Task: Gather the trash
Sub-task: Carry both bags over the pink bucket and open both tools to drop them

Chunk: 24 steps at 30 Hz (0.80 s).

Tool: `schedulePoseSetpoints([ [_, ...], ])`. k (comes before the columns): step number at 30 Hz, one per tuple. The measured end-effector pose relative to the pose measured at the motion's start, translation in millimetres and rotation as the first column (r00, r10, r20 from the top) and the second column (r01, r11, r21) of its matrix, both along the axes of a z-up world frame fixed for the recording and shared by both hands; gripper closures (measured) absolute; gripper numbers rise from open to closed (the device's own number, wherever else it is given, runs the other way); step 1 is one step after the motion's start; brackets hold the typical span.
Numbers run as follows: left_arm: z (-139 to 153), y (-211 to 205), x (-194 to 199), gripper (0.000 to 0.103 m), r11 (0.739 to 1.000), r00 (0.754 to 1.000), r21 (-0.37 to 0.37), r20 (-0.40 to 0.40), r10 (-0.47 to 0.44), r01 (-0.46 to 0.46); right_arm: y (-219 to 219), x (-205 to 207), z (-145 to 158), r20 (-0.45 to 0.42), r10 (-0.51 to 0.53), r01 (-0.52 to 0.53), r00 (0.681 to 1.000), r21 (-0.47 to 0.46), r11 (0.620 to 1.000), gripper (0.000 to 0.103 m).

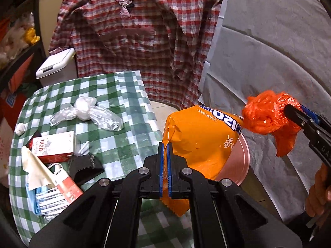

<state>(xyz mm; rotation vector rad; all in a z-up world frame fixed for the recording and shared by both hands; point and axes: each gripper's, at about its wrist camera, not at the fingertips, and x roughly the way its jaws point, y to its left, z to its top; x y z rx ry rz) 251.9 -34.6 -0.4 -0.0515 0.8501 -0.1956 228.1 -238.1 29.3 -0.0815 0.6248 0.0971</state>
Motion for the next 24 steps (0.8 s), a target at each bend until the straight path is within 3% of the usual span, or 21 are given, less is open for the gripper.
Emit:
schedulePoseSetpoints([
  [20, -2, -16, 21, 0.1, 1.0, 1.0, 0.0, -0.002, 0.003, -0.003, -5, 25, -15, -0.042, -0.032, 0.033, 0.999, 0.019, 0.999, 0.066],
  [24, -3, -18, 24, 0.1, 1.0, 1.0, 0.0, -0.006, 0.002, -0.002, -6, 29, -17, -0.046, -0.043, 0.044, 0.998, 0.02, 0.999, 0.059],
])
